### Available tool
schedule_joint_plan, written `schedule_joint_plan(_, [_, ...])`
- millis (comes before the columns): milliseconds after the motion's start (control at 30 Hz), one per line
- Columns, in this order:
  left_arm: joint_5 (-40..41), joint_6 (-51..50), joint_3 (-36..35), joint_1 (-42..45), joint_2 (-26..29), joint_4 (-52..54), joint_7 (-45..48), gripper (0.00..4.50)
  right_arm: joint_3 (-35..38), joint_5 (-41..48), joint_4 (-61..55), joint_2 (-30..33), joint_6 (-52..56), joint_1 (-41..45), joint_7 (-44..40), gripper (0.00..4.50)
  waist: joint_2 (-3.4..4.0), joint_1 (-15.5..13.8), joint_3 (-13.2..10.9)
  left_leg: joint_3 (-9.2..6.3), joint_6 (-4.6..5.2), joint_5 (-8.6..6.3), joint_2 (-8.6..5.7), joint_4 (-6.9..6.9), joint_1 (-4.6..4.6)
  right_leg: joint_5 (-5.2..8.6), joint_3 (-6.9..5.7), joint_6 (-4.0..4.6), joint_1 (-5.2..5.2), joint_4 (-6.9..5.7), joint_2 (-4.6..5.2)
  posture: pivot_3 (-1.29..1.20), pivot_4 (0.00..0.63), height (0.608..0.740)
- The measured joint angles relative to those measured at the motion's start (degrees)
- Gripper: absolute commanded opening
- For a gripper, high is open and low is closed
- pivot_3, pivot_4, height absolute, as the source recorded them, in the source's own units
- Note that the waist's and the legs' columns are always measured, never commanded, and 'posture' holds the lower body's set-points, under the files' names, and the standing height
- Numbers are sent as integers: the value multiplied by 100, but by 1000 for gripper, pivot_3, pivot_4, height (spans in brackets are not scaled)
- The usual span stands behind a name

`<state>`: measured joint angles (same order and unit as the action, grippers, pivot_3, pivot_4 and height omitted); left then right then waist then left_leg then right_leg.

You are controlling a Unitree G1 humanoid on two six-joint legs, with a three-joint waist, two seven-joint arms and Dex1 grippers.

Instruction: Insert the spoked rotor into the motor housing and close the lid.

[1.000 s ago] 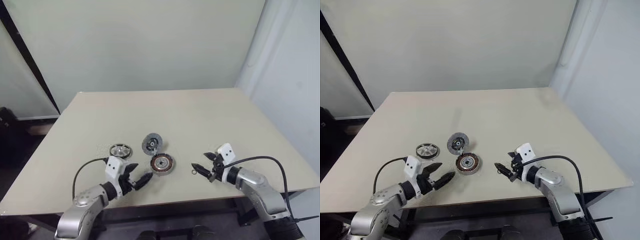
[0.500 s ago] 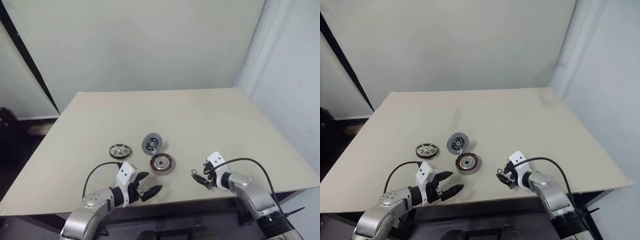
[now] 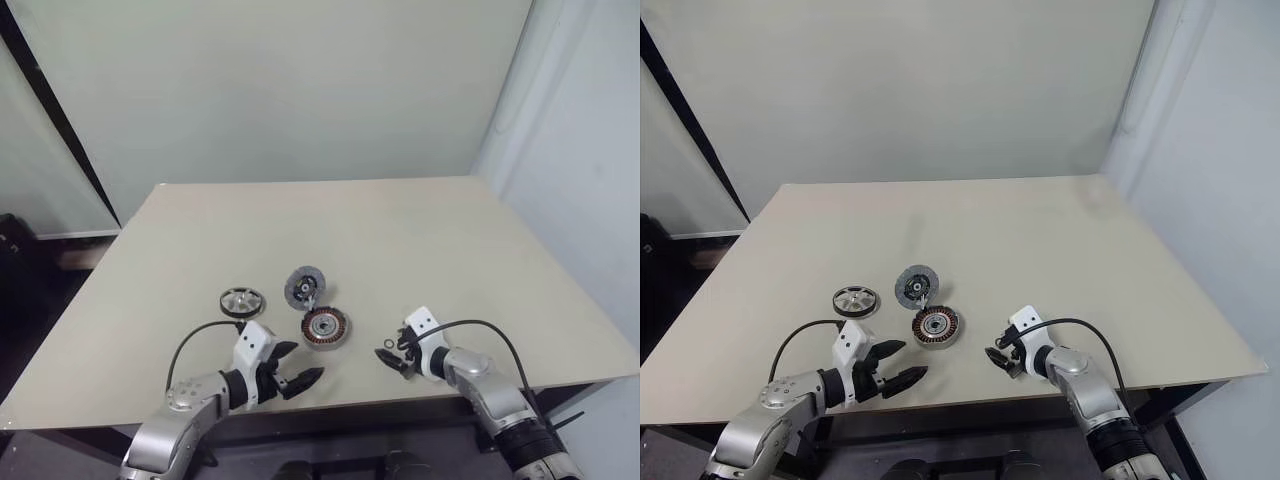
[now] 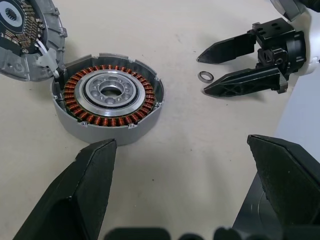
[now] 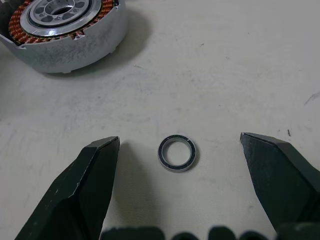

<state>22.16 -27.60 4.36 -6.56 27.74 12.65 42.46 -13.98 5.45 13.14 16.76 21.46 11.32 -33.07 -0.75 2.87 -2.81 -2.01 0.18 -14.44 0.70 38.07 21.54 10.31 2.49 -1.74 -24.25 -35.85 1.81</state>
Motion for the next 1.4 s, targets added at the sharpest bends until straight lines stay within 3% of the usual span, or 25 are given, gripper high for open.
schedule_joint_plan(333, [-70, 22, 24, 10, -7, -124, 8, 4487, 0, -5, -159, 20, 116, -78, -60, 4234, 1, 0, 0, 0, 0, 0, 0, -1, 0, 0, 0, 0, 0, 0, 0, 0, 0, 740])
schedule_joint_plan(500, [-88, 40, 24, 20, -7, -183, 21, 4500, 0, -11, -167, 10, 130, -84, -59, 2672, 1, 1, 0, 0, 0, 0, 0, -1, 0, 0, 0, 0, 0, 0, 0, 0, 0, 740])
schedule_joint_plan(667, [-88, 89, 22, 32, -6, -204, 56, 4500, -3, -77, -167, -4, 131, -85, -56, 806, 1, 0, 0, 0, 0, 0, 0, -1, 0, 0, 0, 0, -1, 0, 0, 0, 0, 740])
schedule_joint_plan(700, [-89, 93, 21, 32, -6, -205, 58, 4500, -4, -90, -167, -10, 131, -85, -58, 721, 1, 0, 0, 0, 0, 0, 0, -1, 0, 0, 0, 0, -1, 0, 0, 0, 0, 740])
schedule_joint_plan(1000, [60, 76, -401, 45, -65, -296, -27, 4500, 3, -90, -482, -20, 381, -19, -83, 722, 2, 2, 0, 1, 0, 0, 2, 0, 0, 0, -1, 0, -3, -1, 0, 0, 0, 740])
schedule_joint_plan(1400, [153, 18, -810, 115, 78, -417, 5, 4500, -220, 1, -332, -688, 788, 1390, -301, 722, 2, 2, 1, -4, 0, 0, 2, -9, 2, -1, -2, 0, -4, 0, -4, 0, 0, 740])
